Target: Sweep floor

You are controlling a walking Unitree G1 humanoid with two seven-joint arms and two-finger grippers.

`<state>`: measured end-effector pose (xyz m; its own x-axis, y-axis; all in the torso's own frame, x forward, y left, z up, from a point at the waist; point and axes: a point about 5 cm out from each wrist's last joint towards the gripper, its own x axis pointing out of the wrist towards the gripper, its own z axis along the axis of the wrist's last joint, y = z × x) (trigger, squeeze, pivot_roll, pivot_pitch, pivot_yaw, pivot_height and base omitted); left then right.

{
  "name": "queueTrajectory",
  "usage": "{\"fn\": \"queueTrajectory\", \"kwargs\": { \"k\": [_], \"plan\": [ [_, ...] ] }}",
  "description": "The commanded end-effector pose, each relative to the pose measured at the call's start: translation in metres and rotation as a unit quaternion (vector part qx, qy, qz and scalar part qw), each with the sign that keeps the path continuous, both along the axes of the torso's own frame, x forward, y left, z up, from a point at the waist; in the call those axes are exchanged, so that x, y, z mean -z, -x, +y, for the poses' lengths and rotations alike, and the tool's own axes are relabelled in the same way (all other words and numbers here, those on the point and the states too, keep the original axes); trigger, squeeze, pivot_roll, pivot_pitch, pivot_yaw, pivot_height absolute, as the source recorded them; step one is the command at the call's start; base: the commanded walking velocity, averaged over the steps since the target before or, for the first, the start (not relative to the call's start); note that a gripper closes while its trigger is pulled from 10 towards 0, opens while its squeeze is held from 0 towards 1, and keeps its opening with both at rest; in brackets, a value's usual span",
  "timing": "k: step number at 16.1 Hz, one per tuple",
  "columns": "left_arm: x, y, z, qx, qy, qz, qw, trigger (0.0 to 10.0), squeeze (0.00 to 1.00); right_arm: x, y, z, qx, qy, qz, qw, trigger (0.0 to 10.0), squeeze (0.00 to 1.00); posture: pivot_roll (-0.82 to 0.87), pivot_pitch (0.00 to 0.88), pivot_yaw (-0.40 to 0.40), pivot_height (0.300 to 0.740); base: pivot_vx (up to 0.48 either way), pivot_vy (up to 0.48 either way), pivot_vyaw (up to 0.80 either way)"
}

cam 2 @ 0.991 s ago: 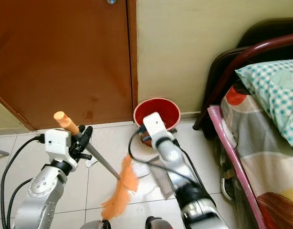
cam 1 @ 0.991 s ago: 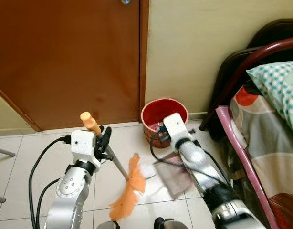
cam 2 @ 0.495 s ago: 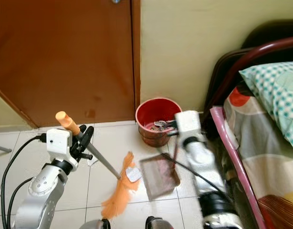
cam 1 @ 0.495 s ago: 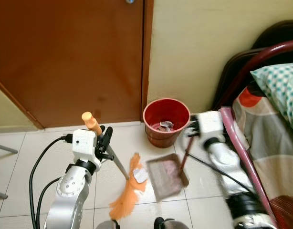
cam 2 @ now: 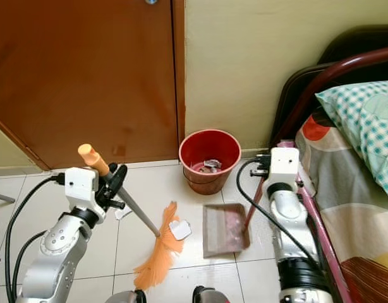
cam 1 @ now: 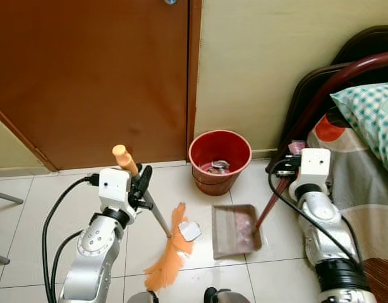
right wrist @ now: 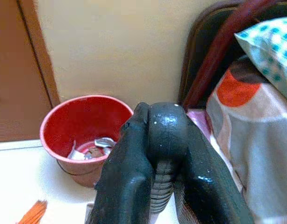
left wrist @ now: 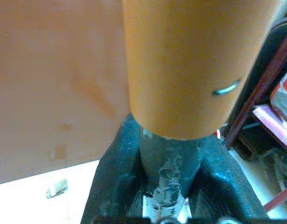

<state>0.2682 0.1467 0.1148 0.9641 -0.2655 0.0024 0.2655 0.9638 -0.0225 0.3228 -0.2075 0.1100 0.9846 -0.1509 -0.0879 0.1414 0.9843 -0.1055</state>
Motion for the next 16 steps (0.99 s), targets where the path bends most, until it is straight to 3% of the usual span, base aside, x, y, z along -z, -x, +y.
{"fn": "queueTrajectory", "kwargs": {
  "k": [1, 3, 5, 8, 12, 16],
  "plan": [
    [-0.014, -0.001, -0.013, 0.026, 0.040, -0.008, 0.999, 10.0, 0.00, 0.014, 0.003, 0.012, 0.001, -0.003, 0.027, 1.000, 10.0, 0.00, 0.09, 0.175, -0.001, 0.740, 0.000, 0.000, 0.00],
    [-0.033, -0.003, -0.034, 0.069, 0.105, -0.021, 0.992, 10.0, 0.00, 0.023, 0.005, 0.032, -0.017, -0.018, 0.043, 0.999, 10.0, 0.00, 0.09, 0.172, -0.003, 0.740, 0.000, 0.000, 0.00],
    [-0.035, -0.004, -0.042, 0.082, 0.151, -0.011, 0.985, 10.0, 0.00, 0.025, 0.006, 0.044, -0.031, -0.021, 0.051, 0.998, 10.0, 0.00, 0.09, 0.172, -0.003, 0.740, 0.000, 0.000, 0.00],
    [-0.022, -0.005, -0.017, 0.035, 0.087, -0.007, 0.996, 10.0, 0.00, 0.029, 0.008, 0.045, -0.032, -0.018, 0.060, 0.998, 10.0, 0.00, 0.09, 0.172, -0.004, 0.740, 0.000, 0.000, 0.00],
    [-0.034, -0.013, 0.027, -0.042, -0.014, -0.053, 0.998, 10.0, 0.00, 0.031, 0.011, 0.035, -0.028, 0.003, 0.065, 0.998, 10.0, 0.00, 0.08, 0.201, -0.008, 0.740, 0.000, 0.000, 0.00],
    [-0.040, -0.010, 0.047, -0.081, -0.033, -0.064, 0.994, 10.0, 0.00, 0.024, 0.018, 0.021, -0.012, 0.018, 0.043, 0.999, 10.0, 0.00, 0.07, 0.208, -0.018, 0.740, 0.000, 0.000, 0.00]
  ]
}}
